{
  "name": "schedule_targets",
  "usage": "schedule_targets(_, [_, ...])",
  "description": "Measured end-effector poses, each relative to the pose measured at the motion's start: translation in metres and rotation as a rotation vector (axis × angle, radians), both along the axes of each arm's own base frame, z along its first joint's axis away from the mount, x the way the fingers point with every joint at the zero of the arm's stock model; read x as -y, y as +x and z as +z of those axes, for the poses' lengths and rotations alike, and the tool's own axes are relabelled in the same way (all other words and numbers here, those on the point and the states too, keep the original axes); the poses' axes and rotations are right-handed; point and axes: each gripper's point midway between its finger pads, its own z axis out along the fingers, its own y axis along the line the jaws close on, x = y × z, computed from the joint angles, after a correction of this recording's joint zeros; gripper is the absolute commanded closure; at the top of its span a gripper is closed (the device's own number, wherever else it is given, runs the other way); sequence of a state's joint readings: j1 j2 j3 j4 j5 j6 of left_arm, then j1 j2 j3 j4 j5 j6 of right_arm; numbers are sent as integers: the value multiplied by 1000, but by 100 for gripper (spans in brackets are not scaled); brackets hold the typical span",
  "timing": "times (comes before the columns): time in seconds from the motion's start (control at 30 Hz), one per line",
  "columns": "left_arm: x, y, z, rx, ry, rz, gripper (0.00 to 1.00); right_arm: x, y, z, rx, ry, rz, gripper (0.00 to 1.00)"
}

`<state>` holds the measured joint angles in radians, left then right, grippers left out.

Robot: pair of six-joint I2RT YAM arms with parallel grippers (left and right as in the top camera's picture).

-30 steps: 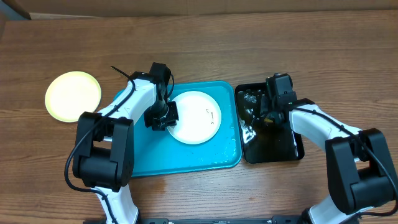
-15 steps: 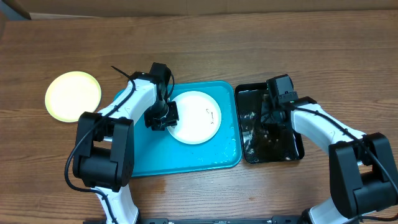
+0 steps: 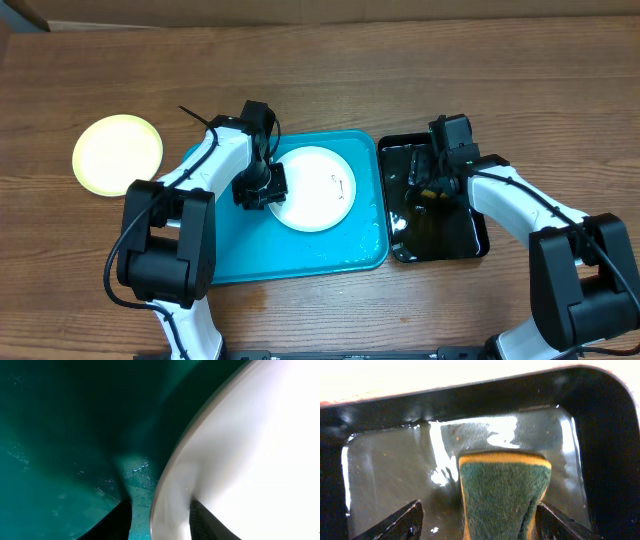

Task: Clean dirty plates on tray and stack at the side
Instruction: 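Grasp the sponge with the right gripper and rub it in the basin water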

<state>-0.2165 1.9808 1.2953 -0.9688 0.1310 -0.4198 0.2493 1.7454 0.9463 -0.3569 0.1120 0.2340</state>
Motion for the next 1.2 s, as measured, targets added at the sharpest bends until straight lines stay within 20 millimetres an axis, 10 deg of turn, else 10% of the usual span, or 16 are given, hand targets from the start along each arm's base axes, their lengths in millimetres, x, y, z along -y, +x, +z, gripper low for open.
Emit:
schedule_targets(0.17, [0,0,0,0,0,0,60,-3,17,-1,58,5,-5,31])
schedule_targets(0.5, [0,0,0,0,0,0,60,0,21,-14,52,-10,-18,96])
schedule_targets(0.57, [0,0,0,0,0,0,60,0,22,-13,58,-10,-13,94])
schedule_targets(0.67, [0,0,0,0,0,0,59,-1,25,-11,68,0,-20,25])
schedule_targets(0.7, [0,0,0,0,0,0,59,-2,24,-11,60,-4,-14,21])
schedule_targets(1.13, [0,0,0,0,-1,0,59,6,-4,-5,-103,-47,-12,28])
schedule_targets(1.2, [0,0,0,0,-1,0,58,6,-5,-9,-97,-45,-12,43])
